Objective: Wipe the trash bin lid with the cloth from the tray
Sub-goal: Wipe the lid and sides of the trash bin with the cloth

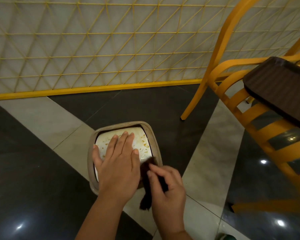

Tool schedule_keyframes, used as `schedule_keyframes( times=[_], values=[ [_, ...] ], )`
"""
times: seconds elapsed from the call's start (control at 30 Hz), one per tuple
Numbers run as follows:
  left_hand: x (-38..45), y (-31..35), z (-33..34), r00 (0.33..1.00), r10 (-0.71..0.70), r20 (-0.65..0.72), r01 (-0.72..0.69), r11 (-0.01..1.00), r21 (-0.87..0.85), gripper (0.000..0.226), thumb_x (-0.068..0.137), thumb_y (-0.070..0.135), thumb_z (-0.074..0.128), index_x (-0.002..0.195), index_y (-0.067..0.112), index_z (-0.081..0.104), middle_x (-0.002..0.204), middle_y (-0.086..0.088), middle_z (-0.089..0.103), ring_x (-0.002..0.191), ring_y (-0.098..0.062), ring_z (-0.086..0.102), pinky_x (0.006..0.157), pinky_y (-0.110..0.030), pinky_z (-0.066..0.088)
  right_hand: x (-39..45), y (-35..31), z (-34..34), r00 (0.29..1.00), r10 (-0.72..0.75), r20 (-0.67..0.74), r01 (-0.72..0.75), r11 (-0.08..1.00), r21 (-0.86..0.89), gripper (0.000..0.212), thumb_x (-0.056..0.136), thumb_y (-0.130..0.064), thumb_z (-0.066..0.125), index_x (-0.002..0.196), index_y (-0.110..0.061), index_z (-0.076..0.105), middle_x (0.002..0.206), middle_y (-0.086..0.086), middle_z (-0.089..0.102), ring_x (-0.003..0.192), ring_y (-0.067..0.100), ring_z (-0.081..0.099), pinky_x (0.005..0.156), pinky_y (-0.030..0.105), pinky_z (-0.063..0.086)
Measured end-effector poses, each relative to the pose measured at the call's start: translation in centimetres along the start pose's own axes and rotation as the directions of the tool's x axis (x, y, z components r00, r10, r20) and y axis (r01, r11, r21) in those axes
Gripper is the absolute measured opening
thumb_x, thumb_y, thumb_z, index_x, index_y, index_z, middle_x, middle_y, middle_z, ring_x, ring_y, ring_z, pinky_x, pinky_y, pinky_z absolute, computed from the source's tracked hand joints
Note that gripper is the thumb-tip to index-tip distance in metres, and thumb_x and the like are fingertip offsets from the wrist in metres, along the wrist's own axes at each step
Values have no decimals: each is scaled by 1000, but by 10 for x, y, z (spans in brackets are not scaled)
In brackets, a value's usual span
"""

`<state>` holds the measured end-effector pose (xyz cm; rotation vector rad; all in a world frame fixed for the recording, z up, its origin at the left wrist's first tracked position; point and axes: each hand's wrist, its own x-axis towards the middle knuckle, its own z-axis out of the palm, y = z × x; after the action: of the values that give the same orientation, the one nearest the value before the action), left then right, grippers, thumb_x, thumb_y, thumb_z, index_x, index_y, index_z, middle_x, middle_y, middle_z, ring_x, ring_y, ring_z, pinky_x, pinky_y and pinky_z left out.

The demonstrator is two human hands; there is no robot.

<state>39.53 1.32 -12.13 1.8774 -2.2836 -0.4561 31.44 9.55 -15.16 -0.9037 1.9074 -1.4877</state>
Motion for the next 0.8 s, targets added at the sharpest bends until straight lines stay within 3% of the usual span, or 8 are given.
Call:
schedule_keyframes(
  times=[0.1, 0.27, 0.33, 0.43, 0.6, 0.67, 0.8],
  values=[
    [-1, -2, 0, 999, 31, -16, -31, 1000, -1, 53, 95, 43, 10, 147, 39, 13, 156, 19, 13, 144, -3, 2, 115, -45, -12, 34, -15, -3, 999, -34, -26, 33, 999, -16, 25, 86, -15, 67, 98, -36, 68, 101, -19, 58, 101, -6, 55, 83, 5, 45],
    [1, -8, 3, 996, 83, -39, -85, 995, -42, 68, 83, 54, -3, 143, 41, 27, 150, 20, 27, 141, -3, 14, 114, -43, -12, 54, 6, -6, 940, 342, -8, -336, 926, 172, 17, 90, -23, 63, 99, -34, 72, 104, -16, 66, 101, 1, 61, 88, 22, 51],
    [2, -8, 4, 993, 109, -44, -112, 991, -67, 64, 85, 55, 0, 138, 43, 33, 146, 21, 34, 139, -2, 20, 114, -47, -9, 36, 16, -9, 906, 423, -33, -410, 892, 189, 19, 91, -19, 60, 97, -33, 71, 106, -11, 67, 103, 6, 61, 83, 18, 50],
    [2, -4, 6, 991, 124, -55, -127, 991, -51, 55, 88, 52, 5, 133, 45, 37, 143, 21, 38, 138, -4, 23, 113, -51, -4, 13, 15, -12, 913, 402, -70, -379, 900, 214, 22, 90, -15, 60, 94, -34, 71, 104, -12, 66, 99, 3, 61, 81, 18, 51],
    [1, -4, 11, 992, 114, -62, -114, 993, -7, 60, 87, 51, 0, 139, 45, 30, 149, 21, 30, 142, -5, 16, 113, -50, -8, 31, -7, -11, 995, 84, -49, -78, 991, 105, 23, 88, -13, 64, 100, -31, 72, 101, -17, 63, 100, -4, 58, 84, 10, 50],
    [2, -1, 12, 992, 104, -68, -105, 994, -5, 62, 87, 51, -1, 140, 43, 30, 150, 20, 29, 142, -6, 16, 113, -51, -8, 44, -3, -10, 991, 118, -67, -109, 986, 123, 22, 89, -16, 64, 99, -33, 72, 102, -16, 64, 98, -6, 59, 84, 9, 49],
    [2, 1, 14, 993, 85, -76, -84, 996, 9, 63, 88, 50, -2, 141, 42, 31, 150, 18, 31, 142, -8, 18, 113, -54, -4, 24, 17, -8, 935, 347, -74, -329, 927, 178, 22, 91, -19, 60, 97, -37, 69, 106, -14, 64, 102, 2, 61, 89, 25, 52]
  ],
)
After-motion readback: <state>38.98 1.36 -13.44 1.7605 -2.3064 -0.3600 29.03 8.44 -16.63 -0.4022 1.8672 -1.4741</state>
